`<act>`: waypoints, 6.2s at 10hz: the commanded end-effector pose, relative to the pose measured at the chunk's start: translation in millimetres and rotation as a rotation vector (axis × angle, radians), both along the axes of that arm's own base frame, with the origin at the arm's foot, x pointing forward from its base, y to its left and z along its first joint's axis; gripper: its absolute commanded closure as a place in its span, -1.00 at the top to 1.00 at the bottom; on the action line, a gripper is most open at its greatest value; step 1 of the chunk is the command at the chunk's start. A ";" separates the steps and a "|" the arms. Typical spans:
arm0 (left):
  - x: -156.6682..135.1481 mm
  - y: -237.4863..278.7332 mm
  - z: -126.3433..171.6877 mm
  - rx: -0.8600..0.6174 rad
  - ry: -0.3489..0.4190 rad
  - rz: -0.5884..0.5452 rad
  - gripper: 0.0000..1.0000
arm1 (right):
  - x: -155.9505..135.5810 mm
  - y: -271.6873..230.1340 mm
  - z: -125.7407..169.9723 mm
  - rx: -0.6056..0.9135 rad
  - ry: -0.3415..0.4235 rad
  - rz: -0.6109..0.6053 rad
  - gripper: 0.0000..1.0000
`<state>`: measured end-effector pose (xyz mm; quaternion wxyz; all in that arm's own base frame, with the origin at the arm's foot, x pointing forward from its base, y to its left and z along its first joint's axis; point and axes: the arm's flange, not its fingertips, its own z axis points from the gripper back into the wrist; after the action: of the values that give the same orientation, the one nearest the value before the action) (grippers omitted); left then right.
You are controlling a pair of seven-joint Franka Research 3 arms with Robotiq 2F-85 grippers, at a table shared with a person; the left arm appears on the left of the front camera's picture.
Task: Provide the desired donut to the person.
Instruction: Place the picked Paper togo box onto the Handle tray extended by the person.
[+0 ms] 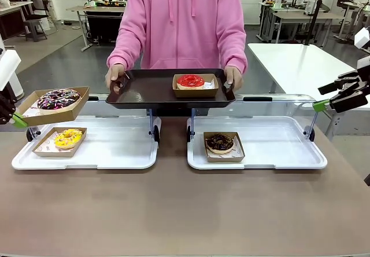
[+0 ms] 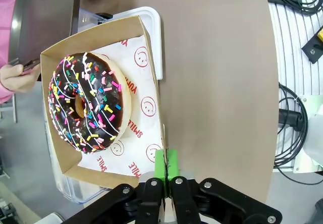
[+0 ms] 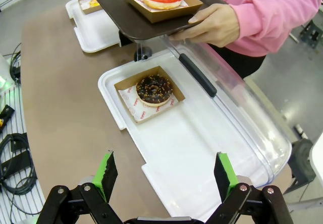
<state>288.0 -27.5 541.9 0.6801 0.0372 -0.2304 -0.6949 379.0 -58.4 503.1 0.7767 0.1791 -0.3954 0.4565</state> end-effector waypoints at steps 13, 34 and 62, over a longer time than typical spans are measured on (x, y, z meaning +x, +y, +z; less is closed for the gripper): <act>212.7 -173.9 88.6 0.145 0.068 -0.033 -0.97 | 0.3 0.3 -1.7 0.011 -0.003 0.003 1.00; 259.8 -210.7 10.7 0.167 0.277 -0.080 1.00 | 0.3 0.3 -1.7 0.011 -0.003 0.003 1.00; 88.5 20.7 -22.9 -0.565 0.310 0.134 1.00 | 0.3 0.3 -1.7 0.011 -0.003 0.003 1.00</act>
<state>386.7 -9.2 533.0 0.7412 -0.2499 -0.2633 -0.5646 378.9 -58.3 503.2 0.7771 0.1782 -0.3948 0.4567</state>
